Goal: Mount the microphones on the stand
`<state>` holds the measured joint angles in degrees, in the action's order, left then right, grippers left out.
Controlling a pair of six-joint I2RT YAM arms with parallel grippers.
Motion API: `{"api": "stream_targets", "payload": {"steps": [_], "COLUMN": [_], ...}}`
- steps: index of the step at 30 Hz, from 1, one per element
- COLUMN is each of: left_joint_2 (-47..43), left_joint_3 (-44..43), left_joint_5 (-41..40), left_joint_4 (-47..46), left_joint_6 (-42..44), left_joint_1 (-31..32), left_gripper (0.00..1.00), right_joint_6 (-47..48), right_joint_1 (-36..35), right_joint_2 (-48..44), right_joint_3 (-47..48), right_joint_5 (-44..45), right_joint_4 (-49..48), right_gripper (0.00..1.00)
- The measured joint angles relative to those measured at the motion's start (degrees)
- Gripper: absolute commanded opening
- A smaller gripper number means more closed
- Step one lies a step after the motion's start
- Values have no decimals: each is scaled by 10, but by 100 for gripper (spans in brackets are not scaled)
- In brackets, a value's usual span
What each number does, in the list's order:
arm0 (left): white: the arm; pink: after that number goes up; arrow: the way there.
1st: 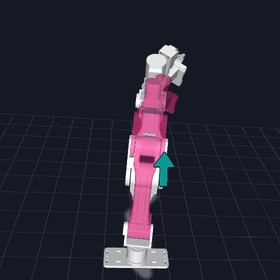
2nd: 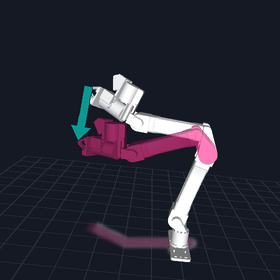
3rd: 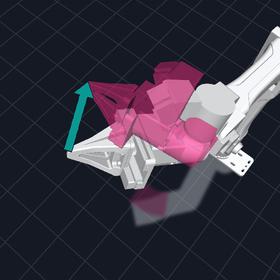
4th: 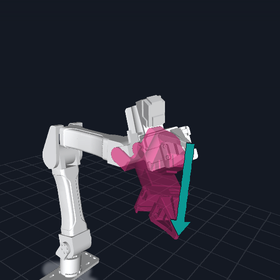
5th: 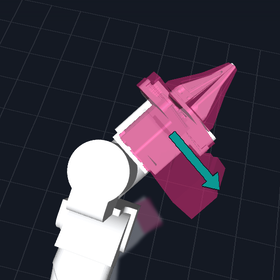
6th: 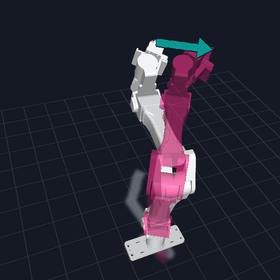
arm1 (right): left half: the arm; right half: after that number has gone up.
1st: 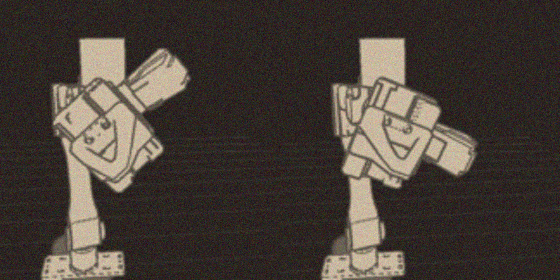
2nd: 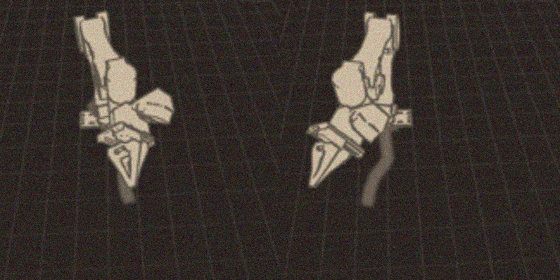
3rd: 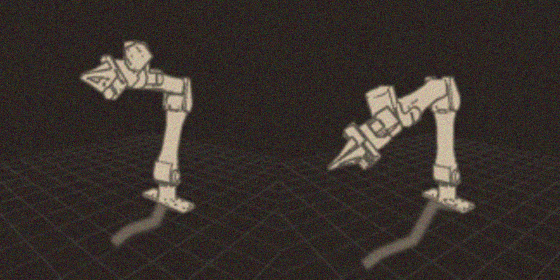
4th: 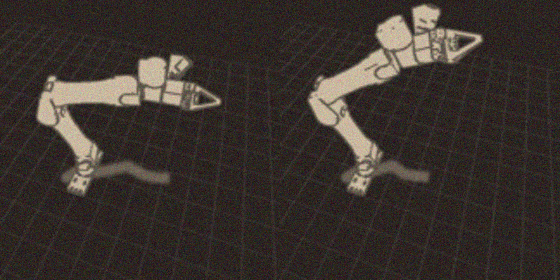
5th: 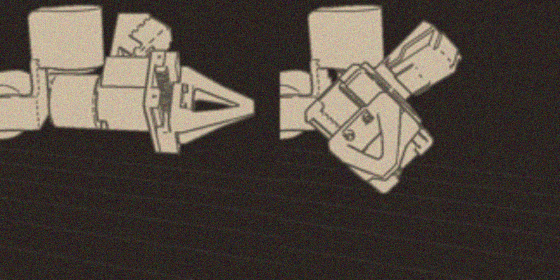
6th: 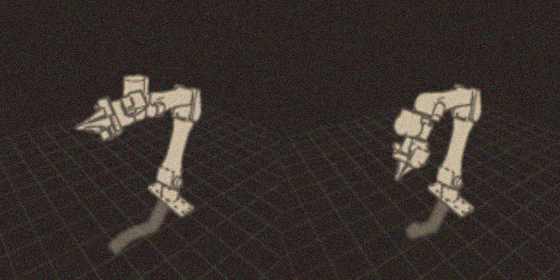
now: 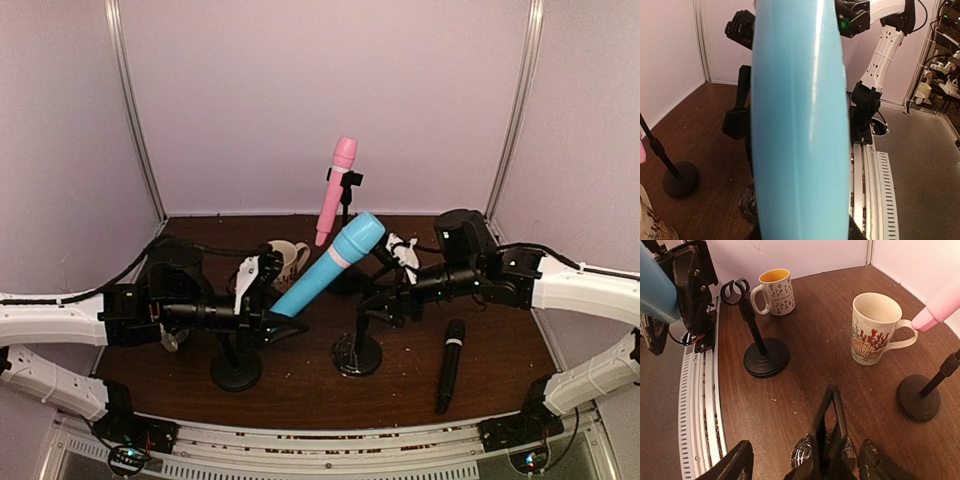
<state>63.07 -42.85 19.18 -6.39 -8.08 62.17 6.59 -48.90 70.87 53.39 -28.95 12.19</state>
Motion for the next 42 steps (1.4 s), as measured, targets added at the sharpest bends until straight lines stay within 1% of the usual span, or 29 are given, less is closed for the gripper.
{"api": "stream_targets", "payload": {"steps": [2,7,12,16,20,28,34,37,42], "left_joint_2": [1,8,13,13,13,13,14,19,36], "left_joint_3": [0,0,0,-5,-12,-19,-19,-19,-19], "left_joint_5": [0,1,2,2,2,1,1,1,6], "left_joint_4": [0,-1,-1,0,0,5,4,3,-9], "left_joint_6": [0,0,0,0,0,0,0,1,4], "left_joint_1": [0,0,0,0,0,0,0,0,-9], "left_gripper": [0,0,0,0,0,0,0,0,0], "right_joint_6": [-4,-19,-39,-44,-33,-6,-5,-6,-6], "right_joint_1": [0,0,-6,-26,-35,-35,-35,-35,-35], "right_joint_2": [-7,-28,-65,-91,-93,-84,-81,-77,-72], "right_joint_3": [-11,-37,-78,-102,-106,-108,-109,-110,-110], "right_joint_5": [5,35,70,99,113,127,135,136,136], "right_joint_4": [0,-4,-41,-70,-91,-101,-104,-105,-111], "right_gripper": [73,77,80,80,80,73,59,55,45]}}
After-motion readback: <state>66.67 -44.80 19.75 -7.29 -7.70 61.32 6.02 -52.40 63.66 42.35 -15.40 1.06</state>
